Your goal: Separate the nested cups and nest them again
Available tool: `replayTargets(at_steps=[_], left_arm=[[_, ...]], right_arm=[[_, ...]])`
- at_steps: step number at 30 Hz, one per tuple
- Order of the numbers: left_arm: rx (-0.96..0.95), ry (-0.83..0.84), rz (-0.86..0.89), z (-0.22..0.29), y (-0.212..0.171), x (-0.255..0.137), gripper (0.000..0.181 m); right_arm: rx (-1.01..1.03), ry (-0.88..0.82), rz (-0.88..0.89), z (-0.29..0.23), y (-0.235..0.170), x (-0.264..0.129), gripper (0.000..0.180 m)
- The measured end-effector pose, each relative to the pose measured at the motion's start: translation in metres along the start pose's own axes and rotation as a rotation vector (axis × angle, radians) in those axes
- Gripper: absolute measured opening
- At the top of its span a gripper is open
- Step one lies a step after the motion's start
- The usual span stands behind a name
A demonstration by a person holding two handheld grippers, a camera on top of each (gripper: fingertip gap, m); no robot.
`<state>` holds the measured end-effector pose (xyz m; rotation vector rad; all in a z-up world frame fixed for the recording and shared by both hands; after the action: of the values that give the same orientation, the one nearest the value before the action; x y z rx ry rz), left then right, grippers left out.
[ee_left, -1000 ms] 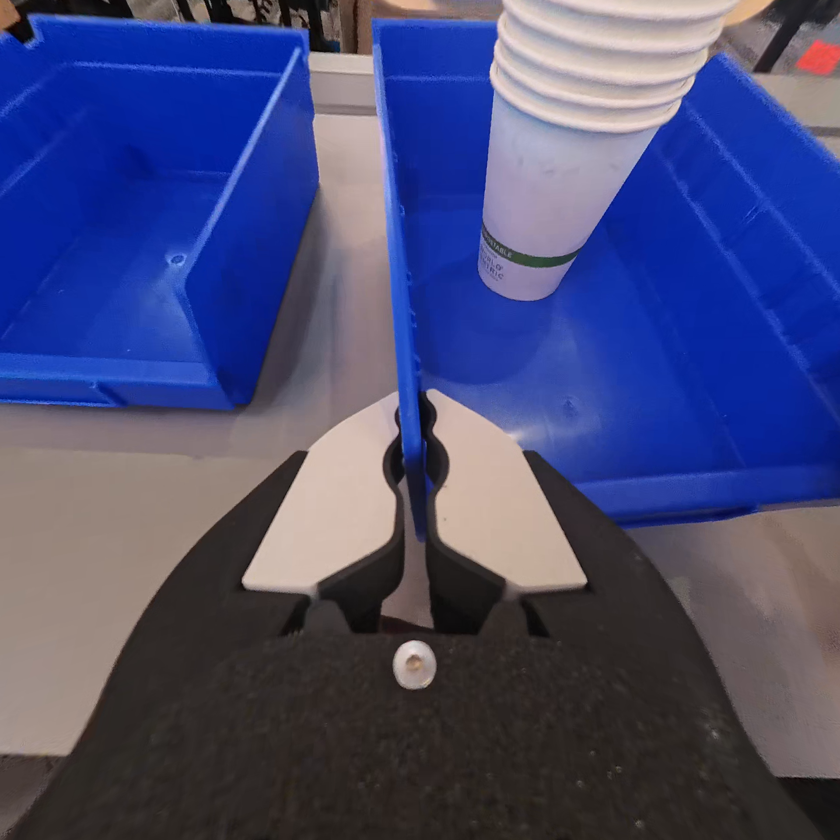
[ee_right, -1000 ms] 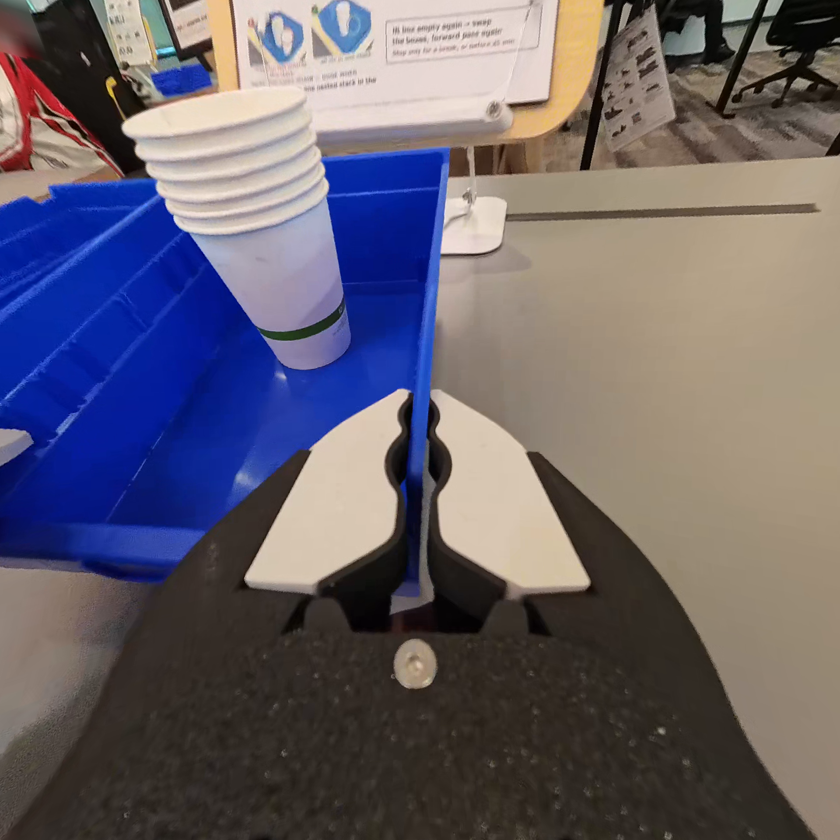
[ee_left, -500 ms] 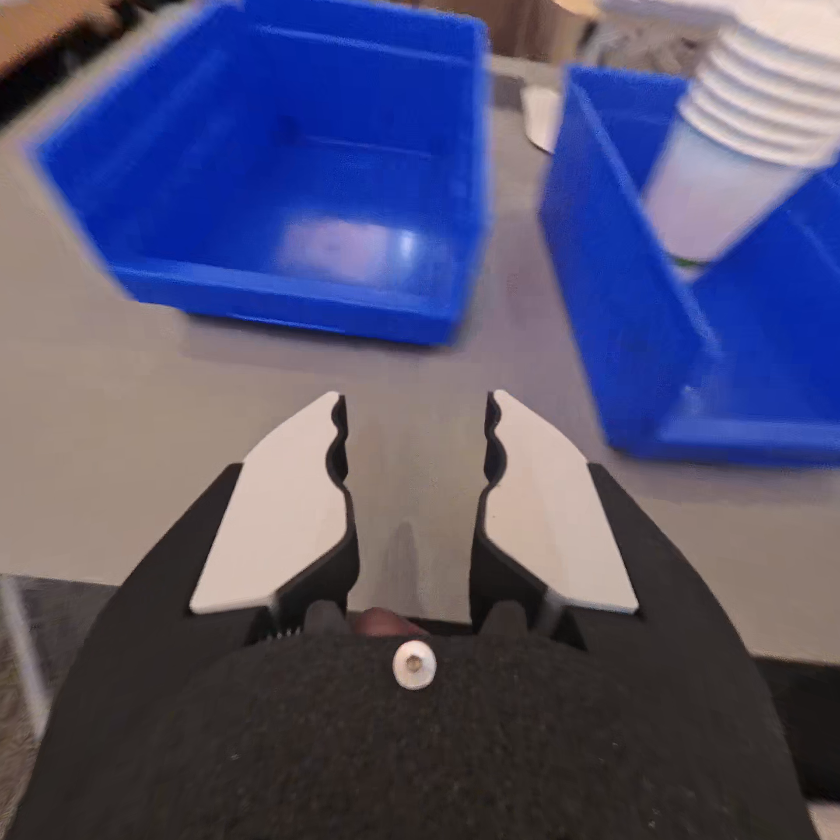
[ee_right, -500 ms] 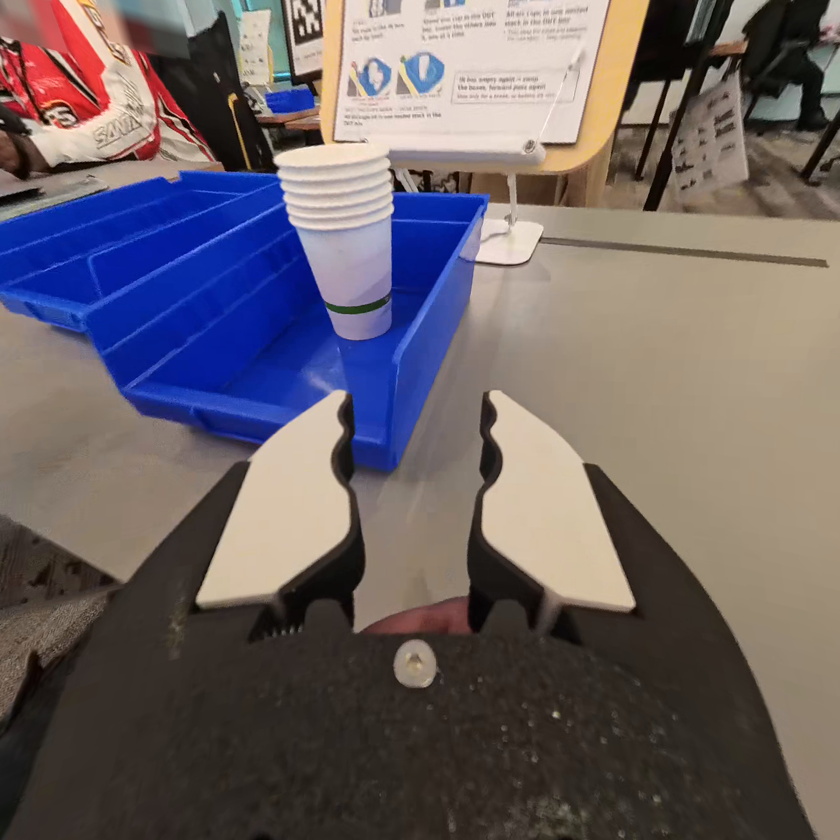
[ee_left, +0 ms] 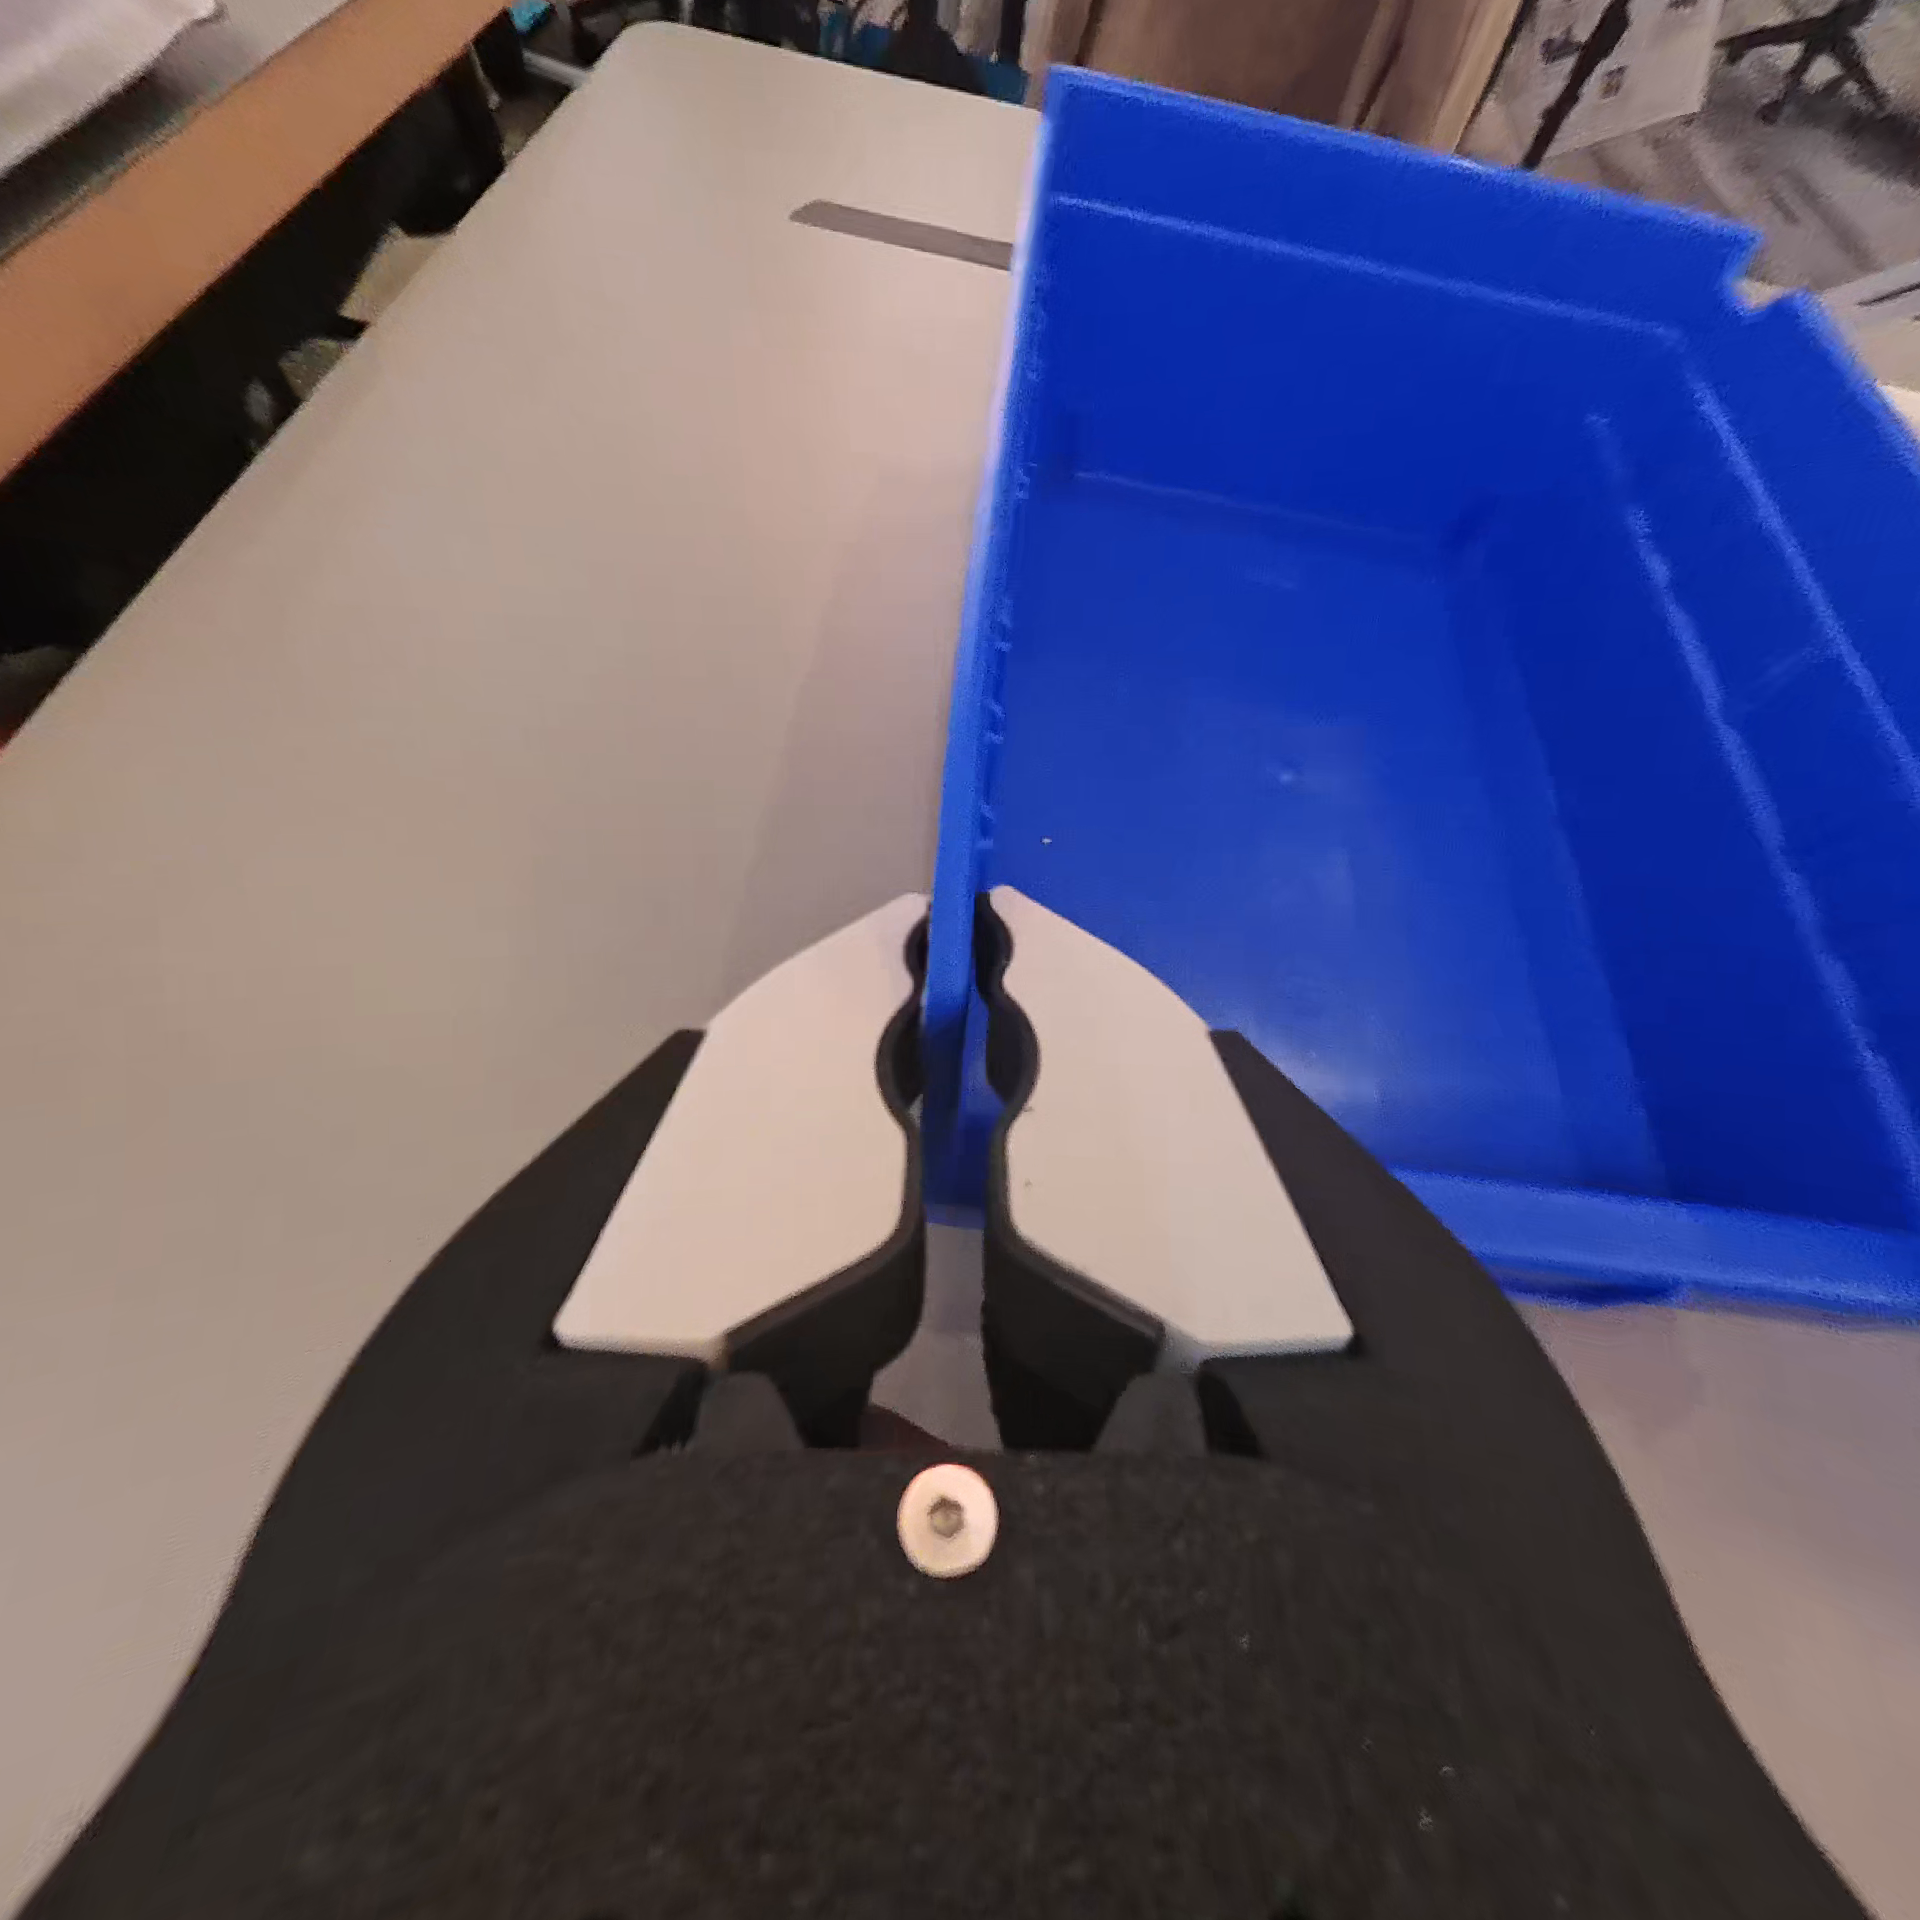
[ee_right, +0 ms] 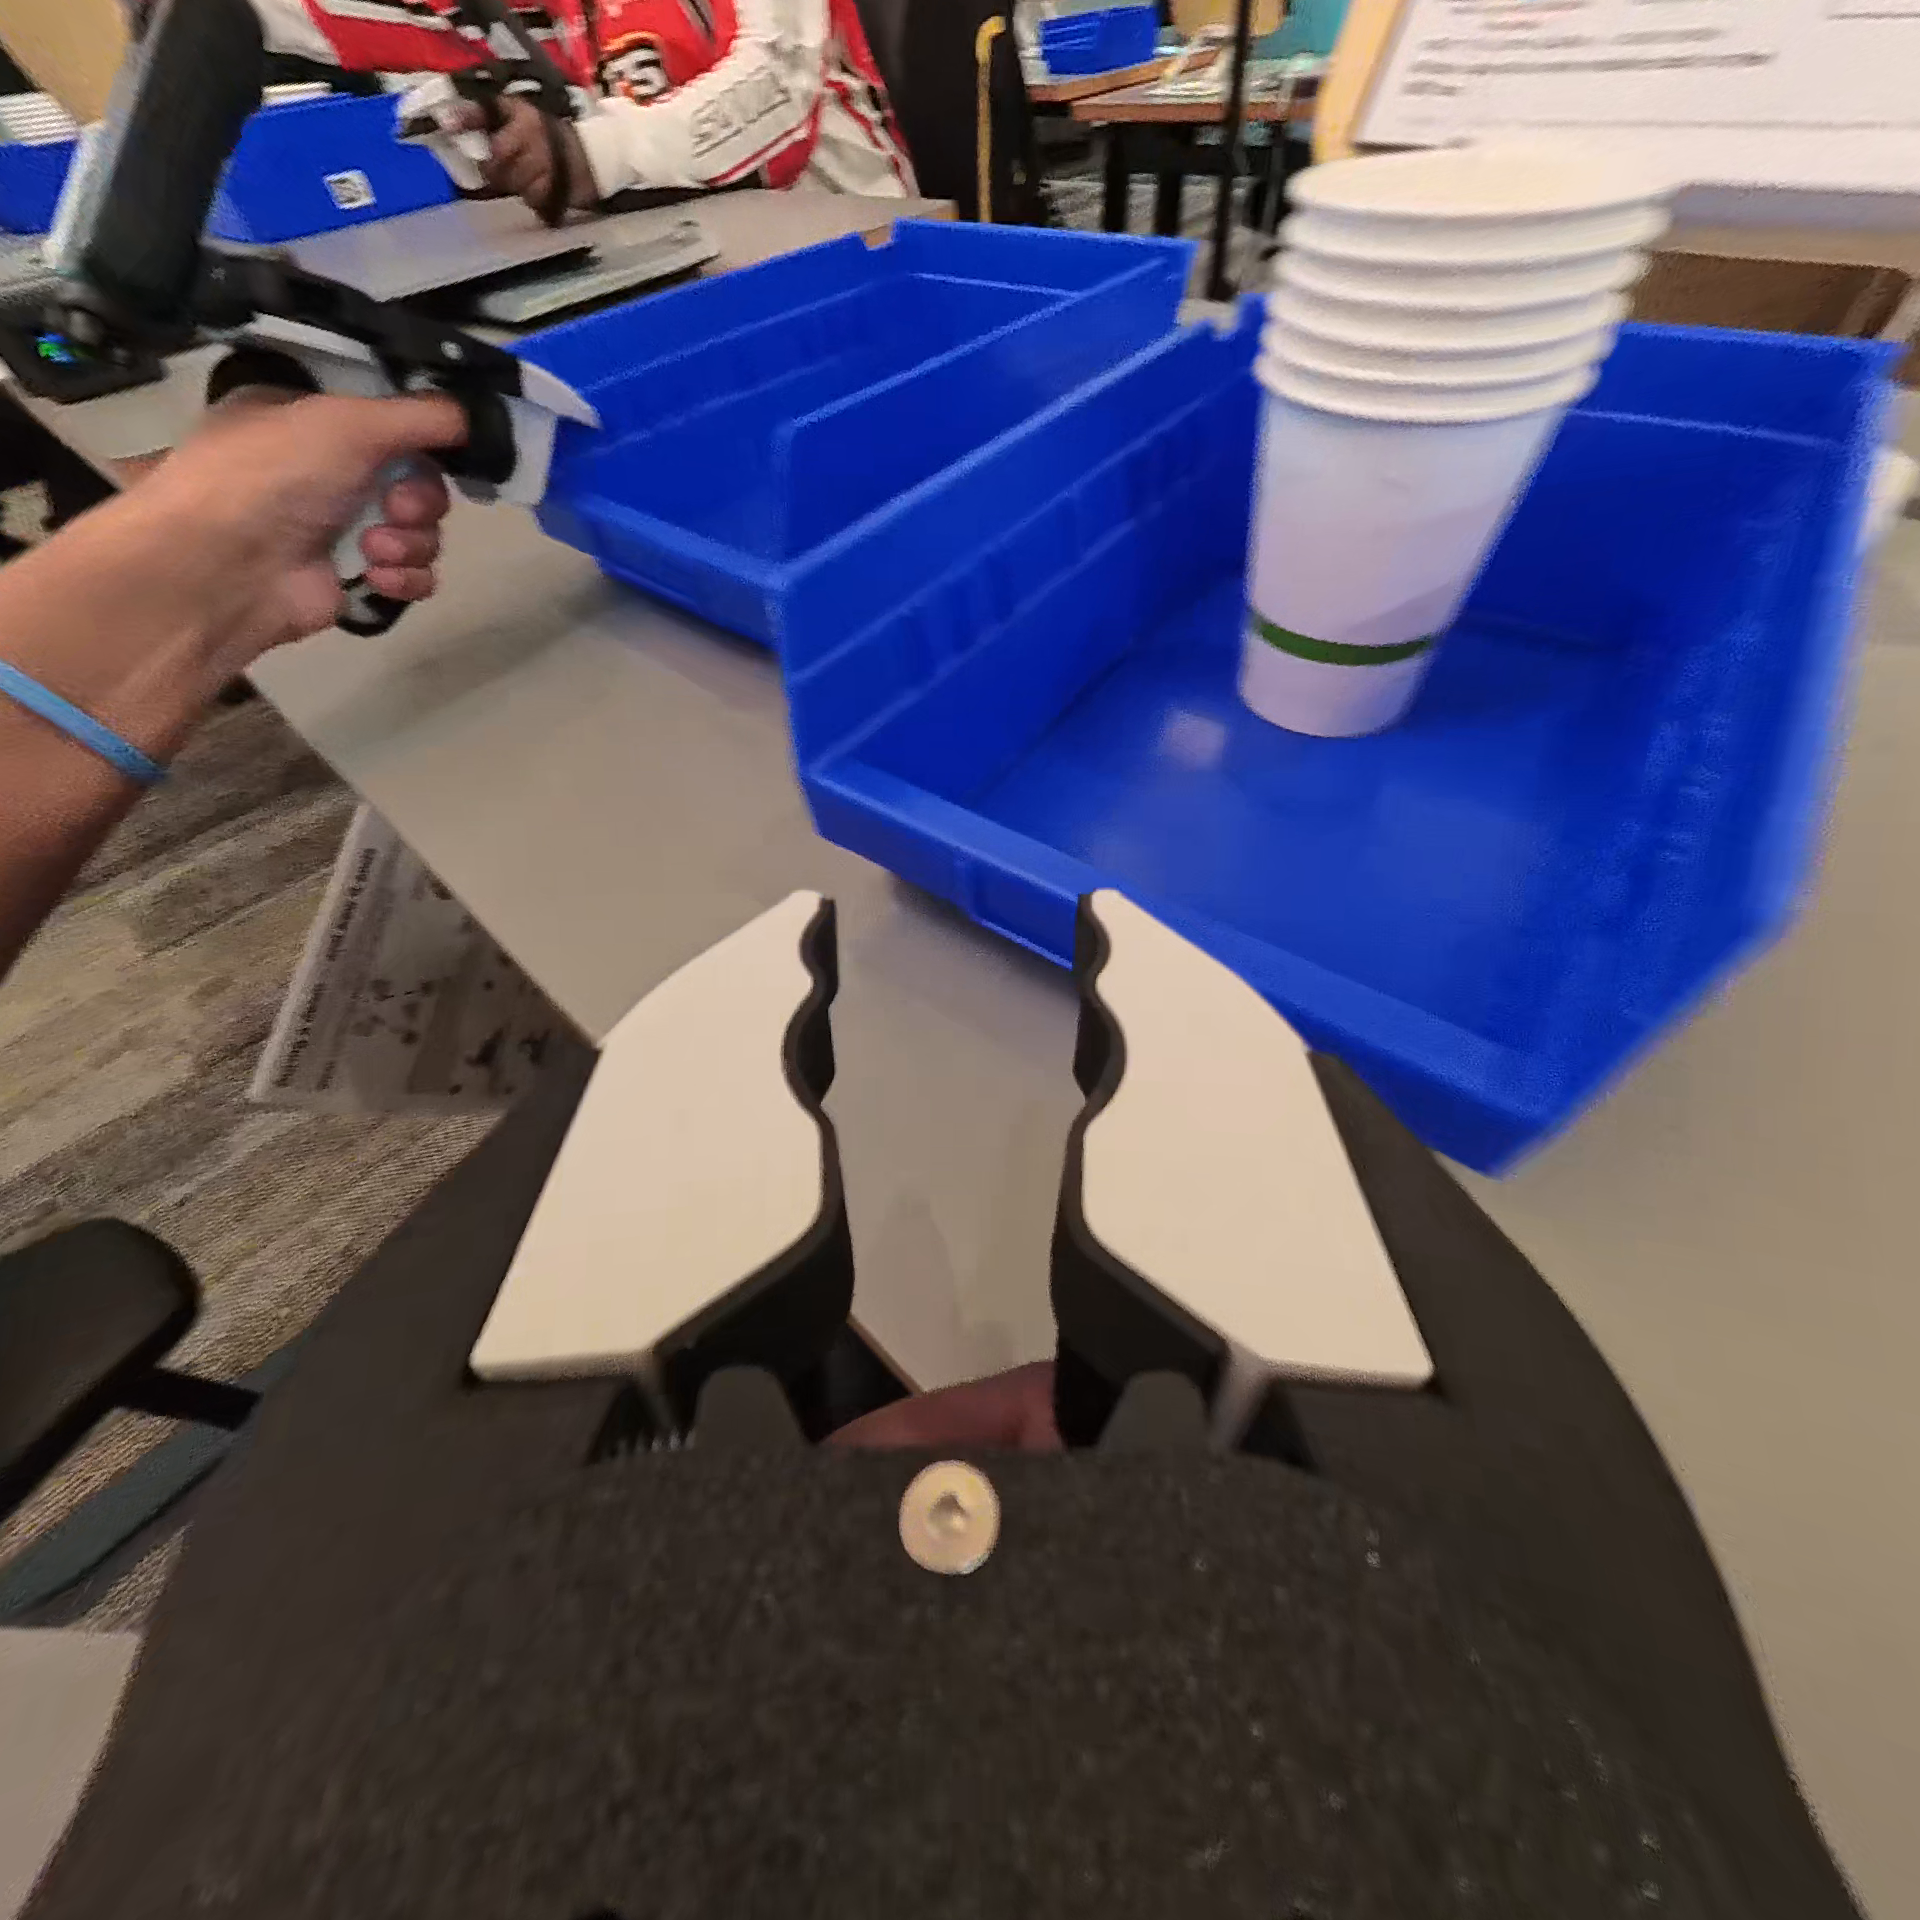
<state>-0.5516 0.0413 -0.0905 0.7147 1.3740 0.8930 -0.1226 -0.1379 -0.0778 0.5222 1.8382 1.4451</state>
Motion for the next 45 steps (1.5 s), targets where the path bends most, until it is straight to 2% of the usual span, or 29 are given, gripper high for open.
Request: replayTargets(at_steps=[2,4,10,12,15,19,21,25,28,32,35,38,41,45], left_arm=[[0.002,0.008,0.000,0.006,-0.010,-0.015,0.002],[0.031,0.086,0.009,0.013,-0.024,-0.038,0.002],[-0.076,0.227,0.071,0.022,-0.083,-0.131,0.003],[-0.101,0.268,0.092,0.026,-0.101,-0.158,0.002],[-0.124,0.284,0.108,0.038,-0.121,-0.188,0.003],[-0.095,0.352,0.153,0.063,-0.139,-0.212,0.003],[-0.087,0.404,0.253,0.074,-0.140,-0.227,0.004],[-0.067,0.469,0.496,0.097,-0.108,-0.262,0.003],[-0.005,0.375,0.602,0.128,-0.065,-0.272,0.004],[0.075,0.169,0.661,0.200,-0.021,-0.250,0.004],[0.105,0.027,0.666,0.266,0.004,-0.231,0.004],[0.157,-0.128,0.620,0.345,0.013,-0.208,0.003],[0.230,-0.255,0.536,0.428,0.001,-0.187,0.004],[0.303,-0.354,0.395,0.518,-0.037,-0.156,0.005]], right_arm=[[-0.021,0.049,-0.016,-0.020,0.002,0.019,0.043],[-0.052,0.088,-0.052,-0.040,0.003,0.041,0.043],[-0.077,0.110,-0.060,-0.077,0.019,0.104,0.043],[-0.046,0.101,-0.066,-0.083,0.022,0.118,0.035],[-0.044,0.135,-0.117,-0.093,0.016,0.134,0.033],[-0.050,0.037,-0.111,-0.091,0.017,0.139,0.005],[-0.084,0.011,-0.049,-0.093,0.025,0.134,0.004],[-0.161,-0.050,0.179,-0.095,0.072,0.097,0.004],[-0.179,-0.137,0.293,-0.068,0.117,0.056,0.004],[-0.148,-0.338,0.368,-0.002,0.148,-0.004,0.003],[-0.085,-0.481,0.369,0.053,0.143,-0.050,0.003],[-0.018,-0.629,0.339,0.112,0.127,-0.105,0.003],[0.065,-0.734,0.269,0.173,0.101,-0.157,0.003],[0.171,-0.794,0.145,0.242,0.054,-0.206,0.003]])
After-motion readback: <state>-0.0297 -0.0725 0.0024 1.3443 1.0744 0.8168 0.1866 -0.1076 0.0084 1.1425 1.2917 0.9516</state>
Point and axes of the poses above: each gripper's, where its closed fingertips meet, x out along the fingers, y out of its top, z = x × y across the jaws, the point moved 8 cm from there along -x, back along the fingers, and after that the axes turned 4 degrees about y, right-handed, at the moved point
